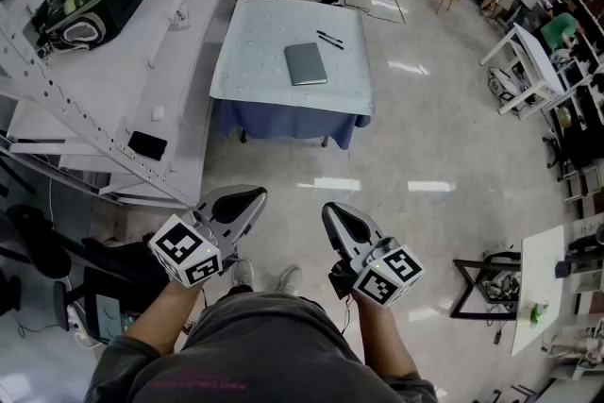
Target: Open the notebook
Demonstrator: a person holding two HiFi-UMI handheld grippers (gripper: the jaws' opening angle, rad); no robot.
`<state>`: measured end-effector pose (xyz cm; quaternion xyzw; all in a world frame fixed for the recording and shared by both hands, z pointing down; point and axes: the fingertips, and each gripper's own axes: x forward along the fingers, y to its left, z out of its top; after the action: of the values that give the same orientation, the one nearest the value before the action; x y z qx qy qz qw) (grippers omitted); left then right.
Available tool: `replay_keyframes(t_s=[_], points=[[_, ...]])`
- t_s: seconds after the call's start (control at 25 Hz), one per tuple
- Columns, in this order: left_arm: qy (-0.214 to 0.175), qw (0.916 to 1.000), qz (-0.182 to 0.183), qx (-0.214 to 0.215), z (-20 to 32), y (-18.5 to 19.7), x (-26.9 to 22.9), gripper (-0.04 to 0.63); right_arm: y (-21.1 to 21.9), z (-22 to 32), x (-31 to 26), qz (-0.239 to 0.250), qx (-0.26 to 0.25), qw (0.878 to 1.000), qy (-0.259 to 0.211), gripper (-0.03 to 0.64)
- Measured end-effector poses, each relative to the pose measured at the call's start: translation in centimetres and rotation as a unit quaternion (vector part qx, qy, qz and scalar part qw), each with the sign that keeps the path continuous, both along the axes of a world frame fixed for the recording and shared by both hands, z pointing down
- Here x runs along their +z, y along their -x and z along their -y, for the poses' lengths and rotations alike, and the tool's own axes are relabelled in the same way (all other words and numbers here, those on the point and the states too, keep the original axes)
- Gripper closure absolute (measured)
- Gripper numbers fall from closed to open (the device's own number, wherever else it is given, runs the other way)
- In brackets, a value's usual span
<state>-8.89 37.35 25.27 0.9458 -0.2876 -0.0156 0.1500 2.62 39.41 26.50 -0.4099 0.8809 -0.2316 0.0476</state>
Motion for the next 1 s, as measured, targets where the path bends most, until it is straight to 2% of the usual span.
replay_keyframes(t_s=[1.0], points=[[-0.003, 0.9999, 0.014, 0.006, 0.5, -1.2, 0.5, 0.597, -1.2, 0.8, 0.6, 0.01, 0.019, 1.0, 0.012, 0.614]])
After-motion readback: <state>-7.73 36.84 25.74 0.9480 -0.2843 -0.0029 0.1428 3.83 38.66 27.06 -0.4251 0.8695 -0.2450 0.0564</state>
